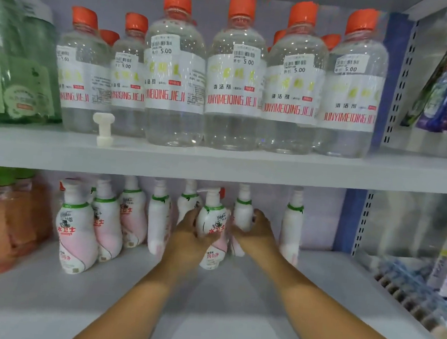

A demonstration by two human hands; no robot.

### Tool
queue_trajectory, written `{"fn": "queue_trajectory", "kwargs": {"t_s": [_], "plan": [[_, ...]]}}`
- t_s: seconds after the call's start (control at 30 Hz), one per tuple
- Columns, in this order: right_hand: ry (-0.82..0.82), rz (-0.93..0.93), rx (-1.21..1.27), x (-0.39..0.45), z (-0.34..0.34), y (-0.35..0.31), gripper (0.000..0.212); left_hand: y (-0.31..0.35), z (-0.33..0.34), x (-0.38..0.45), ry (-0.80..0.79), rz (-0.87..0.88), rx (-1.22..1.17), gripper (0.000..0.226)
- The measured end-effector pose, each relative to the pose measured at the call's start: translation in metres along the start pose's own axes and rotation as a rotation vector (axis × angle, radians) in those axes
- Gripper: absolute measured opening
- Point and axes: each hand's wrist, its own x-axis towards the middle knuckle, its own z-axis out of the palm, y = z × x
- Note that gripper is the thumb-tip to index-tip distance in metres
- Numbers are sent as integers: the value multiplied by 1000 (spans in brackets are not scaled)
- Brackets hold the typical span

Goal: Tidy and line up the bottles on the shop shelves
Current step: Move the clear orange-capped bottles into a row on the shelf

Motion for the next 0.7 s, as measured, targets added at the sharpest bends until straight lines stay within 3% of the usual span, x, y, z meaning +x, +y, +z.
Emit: {"fn": "queue_trajectory", "kwargs": {"t_s": [0.13, 0.27, 0.37, 0.47, 0.53, 0.6, 0.7], "plan": [[18, -6, -48, 18, -3, 3, 45, -9, -29, -8, 139, 41, 167, 49], [163, 35, -154, 24, -7, 7, 24, -18, -73, -13, 270, 20, 292, 54], [203, 32, -234, 23, -14, 3, 35, -16, -83, -14, 238, 33, 243, 49], [396, -298, -275, 5, -10, -6, 55, -13, -81, -20, 190, 62, 156, 40], [491, -564, -222, -8, 3, -16, 54, -14, -93, -24, 327, 134, 146, 34], [338, -555, -133, -7, 19, -27, 51, -14, -126, -25, 549, 249, 196, 27], [38, -270, -142, 15, 42, -33, 58, -19, -191, -18, 789, 281, 374, 33]]}}
